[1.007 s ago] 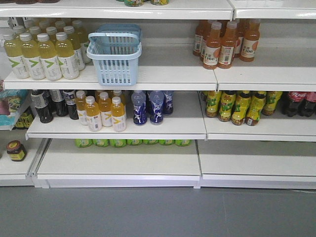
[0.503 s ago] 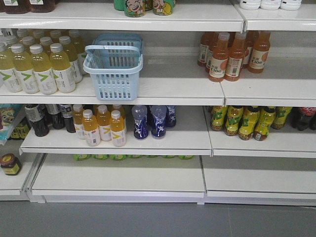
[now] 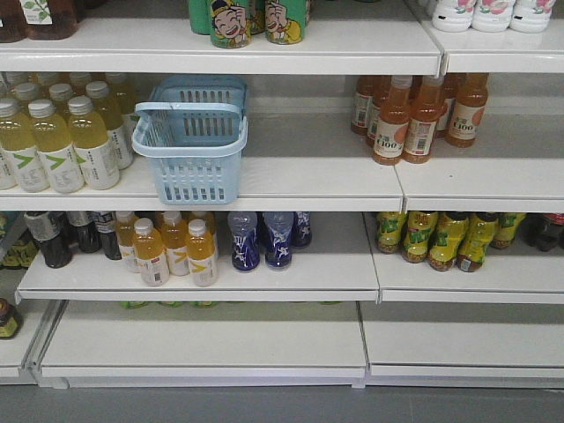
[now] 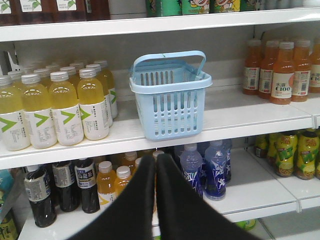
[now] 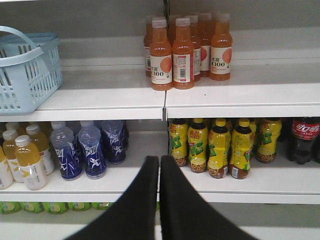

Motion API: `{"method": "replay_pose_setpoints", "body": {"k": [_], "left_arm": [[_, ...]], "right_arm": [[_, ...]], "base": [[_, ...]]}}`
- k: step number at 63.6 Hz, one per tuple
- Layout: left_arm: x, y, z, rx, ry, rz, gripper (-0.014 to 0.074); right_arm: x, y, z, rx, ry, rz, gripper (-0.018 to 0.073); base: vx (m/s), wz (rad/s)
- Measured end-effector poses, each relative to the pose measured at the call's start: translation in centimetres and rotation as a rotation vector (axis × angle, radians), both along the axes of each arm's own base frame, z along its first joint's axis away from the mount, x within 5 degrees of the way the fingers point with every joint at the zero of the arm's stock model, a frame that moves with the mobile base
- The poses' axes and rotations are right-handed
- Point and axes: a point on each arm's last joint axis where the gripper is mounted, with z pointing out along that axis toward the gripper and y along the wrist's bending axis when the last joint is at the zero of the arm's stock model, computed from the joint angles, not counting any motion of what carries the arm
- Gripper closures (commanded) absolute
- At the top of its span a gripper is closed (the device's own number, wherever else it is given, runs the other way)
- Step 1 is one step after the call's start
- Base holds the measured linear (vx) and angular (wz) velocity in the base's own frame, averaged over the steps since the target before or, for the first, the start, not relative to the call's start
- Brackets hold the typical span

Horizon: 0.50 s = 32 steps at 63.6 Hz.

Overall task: Place coke in basket with both arms
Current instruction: 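Drive the base toward the light-blue basket on the shelf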

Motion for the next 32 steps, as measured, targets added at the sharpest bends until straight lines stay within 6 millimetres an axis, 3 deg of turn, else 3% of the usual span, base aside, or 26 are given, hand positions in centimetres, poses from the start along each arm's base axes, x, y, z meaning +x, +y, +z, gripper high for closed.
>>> {"method": "replay_pose_setpoints", "body": {"k": [32], "left_arm": [[0.00, 0.00, 0.00, 0.000, 0.000, 0.000, 0.0603]], "right_arm": [[0.00, 0.00, 0.00, 0.000, 0.000, 0.000, 0.0564]], "base": [[0.09, -0.02]]}}
